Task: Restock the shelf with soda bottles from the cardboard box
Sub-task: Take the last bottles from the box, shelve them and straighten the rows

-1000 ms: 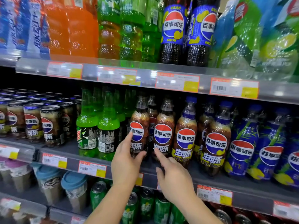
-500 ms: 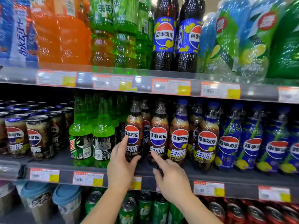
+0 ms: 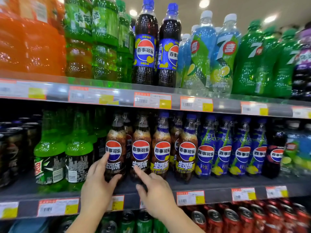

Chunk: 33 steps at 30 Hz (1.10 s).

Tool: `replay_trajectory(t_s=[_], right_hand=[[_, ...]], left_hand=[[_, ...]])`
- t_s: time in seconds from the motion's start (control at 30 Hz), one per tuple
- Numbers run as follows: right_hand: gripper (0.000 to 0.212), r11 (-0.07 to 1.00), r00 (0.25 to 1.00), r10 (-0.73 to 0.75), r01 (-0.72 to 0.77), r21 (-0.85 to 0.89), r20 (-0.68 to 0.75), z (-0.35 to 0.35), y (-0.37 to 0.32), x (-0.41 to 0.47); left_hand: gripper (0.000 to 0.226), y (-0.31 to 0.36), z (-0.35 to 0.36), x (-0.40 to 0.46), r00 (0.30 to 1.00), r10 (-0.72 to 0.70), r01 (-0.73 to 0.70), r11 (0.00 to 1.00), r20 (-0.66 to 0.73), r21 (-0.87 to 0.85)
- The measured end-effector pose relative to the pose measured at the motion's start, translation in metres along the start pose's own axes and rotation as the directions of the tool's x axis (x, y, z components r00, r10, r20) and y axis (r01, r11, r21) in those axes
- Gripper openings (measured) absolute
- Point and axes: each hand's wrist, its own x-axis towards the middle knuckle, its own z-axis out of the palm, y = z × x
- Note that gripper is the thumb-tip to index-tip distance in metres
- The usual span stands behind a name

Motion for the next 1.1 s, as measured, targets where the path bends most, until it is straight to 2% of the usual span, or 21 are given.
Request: replay_trajectory(t_s=[0.2,0.27,0.37,0.47,0.57,0.63,0.83,1.0,1.07,1.1], right_hand=[[0.056,0.999,0.998,0.042,-0.041,0.006,-0.056,-0.007,0.003,-0.007],[0.057,0.999,0.997,0.041,-0.040,0.008,-0.070,-0.009,0.003,-0.009],[0.062,0.995,0.992,0.084,-0.079,0.059,-0.092,-0.010,0.006,-0.011],[0.071,0.985,0.987,0.129,-0.115,0.132,-0.097,-0.010,0.010,-0.012],[0.075,0.983,0.986,0.146,-0.135,0.125,-0.083,-0.011,0.012,-0.010],[0.077,0.985,0.987,0.141,-0.132,0.110,-0.077,-0.011,0.013,-0.010],[0.080,0.989,0.993,0.099,-0.092,0.116,-0.057,-0.016,0.023,-0.013],[0.076,0.982,0.998,0.061,-0.061,0.180,0.003,-0.023,0.034,-0.014],[0.063,0.957,0.993,0.086,-0.060,0.284,-0.080,-0.027,0.037,-0.018],[0.055,0.949,0.975,0.114,-0.049,0.312,-0.193,-0.030,0.042,-0.021]], left_hand=[[0.090,0.004,-0.001,-0.002,1.000,0.006,-0.006,1.000,0.012,0.003],[0.089,0.007,-0.003,-0.003,0.999,-0.031,0.032,0.999,0.028,-0.011],[0.086,0.023,-0.006,-0.005,0.996,-0.076,0.077,0.997,-0.046,0.006],[0.073,0.052,-0.003,-0.019,0.983,0.115,-0.100,0.989,-0.141,0.110],[0.062,0.067,0.014,-0.031,0.953,0.300,-0.297,0.952,-0.042,0.069],[0.055,0.068,0.026,-0.034,0.939,0.340,-0.341,0.940,0.049,0.027],[0.055,0.059,0.035,-0.036,0.960,0.219,-0.233,0.971,0.177,0.061],[0.046,0.065,0.038,-0.037,0.974,0.180,-0.188,0.981,0.140,0.045],[0.048,0.071,0.042,-0.041,0.974,0.187,-0.192,0.981,0.124,0.030],[0.046,0.076,0.046,-0.045,0.971,0.199,-0.203,0.979,0.129,0.015]])
